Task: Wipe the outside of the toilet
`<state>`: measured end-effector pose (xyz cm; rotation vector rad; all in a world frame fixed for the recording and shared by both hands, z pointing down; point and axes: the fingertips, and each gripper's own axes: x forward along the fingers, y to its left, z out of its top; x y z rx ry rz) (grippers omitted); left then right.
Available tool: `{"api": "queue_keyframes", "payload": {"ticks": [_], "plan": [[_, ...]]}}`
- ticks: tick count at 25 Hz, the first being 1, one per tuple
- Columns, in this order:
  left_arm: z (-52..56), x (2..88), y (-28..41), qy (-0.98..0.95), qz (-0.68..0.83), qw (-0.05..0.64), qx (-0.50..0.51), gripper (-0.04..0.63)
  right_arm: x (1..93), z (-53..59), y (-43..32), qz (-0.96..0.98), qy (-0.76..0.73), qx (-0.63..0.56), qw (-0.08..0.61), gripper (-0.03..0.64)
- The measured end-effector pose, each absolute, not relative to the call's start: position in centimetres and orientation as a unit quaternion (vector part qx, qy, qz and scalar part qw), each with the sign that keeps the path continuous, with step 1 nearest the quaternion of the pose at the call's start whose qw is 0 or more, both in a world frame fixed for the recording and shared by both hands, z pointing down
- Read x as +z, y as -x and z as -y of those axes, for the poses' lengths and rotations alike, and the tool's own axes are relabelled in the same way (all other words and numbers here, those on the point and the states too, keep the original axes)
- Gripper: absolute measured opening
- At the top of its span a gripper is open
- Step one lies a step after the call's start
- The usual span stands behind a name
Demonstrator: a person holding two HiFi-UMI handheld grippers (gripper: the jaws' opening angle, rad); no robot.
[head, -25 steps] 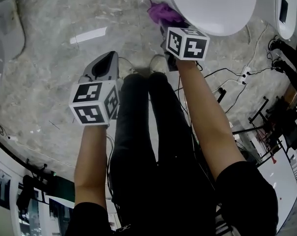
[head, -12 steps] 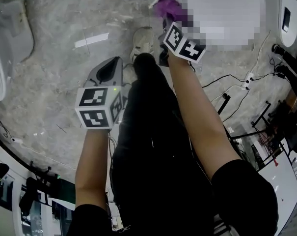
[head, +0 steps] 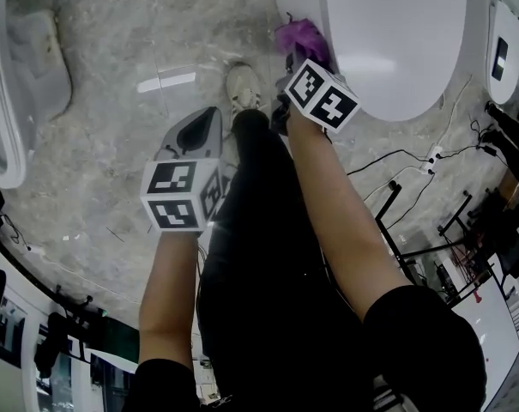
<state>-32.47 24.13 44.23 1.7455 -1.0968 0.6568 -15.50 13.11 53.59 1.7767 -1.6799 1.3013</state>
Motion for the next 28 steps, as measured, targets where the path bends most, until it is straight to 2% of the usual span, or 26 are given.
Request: {"api": "queue_keyframes", "payload": {"ticks": [13, 21, 28], "plan": [[-12.3, 43.6, 33.3, -0.689, 0.473, 0.483, 0.261, 0.008, 53.9, -5.8, 17.0, 0.531, -0.648, 0.525, 0.151, 0.077], [-6.9, 42.3, 34.8, -0.696, 0.473, 0.472, 0.262, 0.008, 52.0, 3.6, 19.7, 0.569, -0.651, 0.484, 0.135, 0.077], [-3.1, 43.4, 36.9, -0.691, 0.460, 0.492, 0.262, 0.008, 51.7, 10.8, 20.6, 0.521, -0.688, 0.497, 0.094, 0.077]]}}
